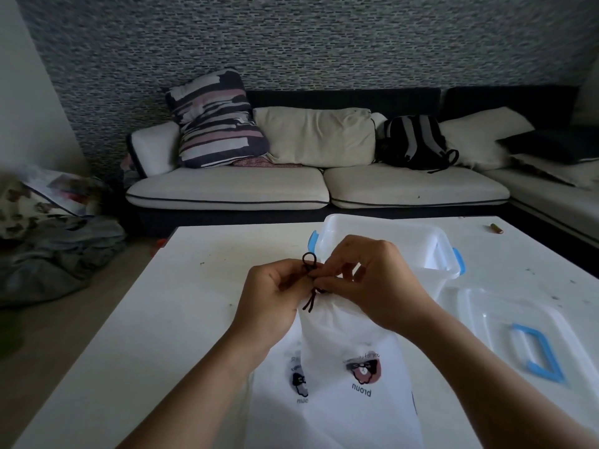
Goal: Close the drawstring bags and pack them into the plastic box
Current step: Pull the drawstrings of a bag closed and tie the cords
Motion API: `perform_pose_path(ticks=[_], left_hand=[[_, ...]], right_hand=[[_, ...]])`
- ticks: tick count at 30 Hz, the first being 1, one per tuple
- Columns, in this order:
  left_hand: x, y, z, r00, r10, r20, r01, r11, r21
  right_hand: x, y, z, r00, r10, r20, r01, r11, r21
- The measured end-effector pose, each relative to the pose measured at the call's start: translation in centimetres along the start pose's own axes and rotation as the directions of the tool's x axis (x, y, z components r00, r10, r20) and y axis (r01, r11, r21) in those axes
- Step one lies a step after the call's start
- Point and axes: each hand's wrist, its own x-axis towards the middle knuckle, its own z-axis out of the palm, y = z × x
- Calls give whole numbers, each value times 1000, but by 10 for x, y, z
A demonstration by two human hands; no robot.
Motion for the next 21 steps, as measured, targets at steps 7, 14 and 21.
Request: perform_pose_path(ticks=[7,14,21], left_hand=[[-1,2,2,1000,3,31,-3,1000,-13],[-3,1,4,995,-68,68,75,992,-98],[-5,-3,5,994,-86,68,99,972,-211]], right_hand=[[4,-2,4,988,155,14,-156,977,144],[5,4,2,918,363,160,-395,790,469],[3,9,10,853,406,329,-509,504,698]])
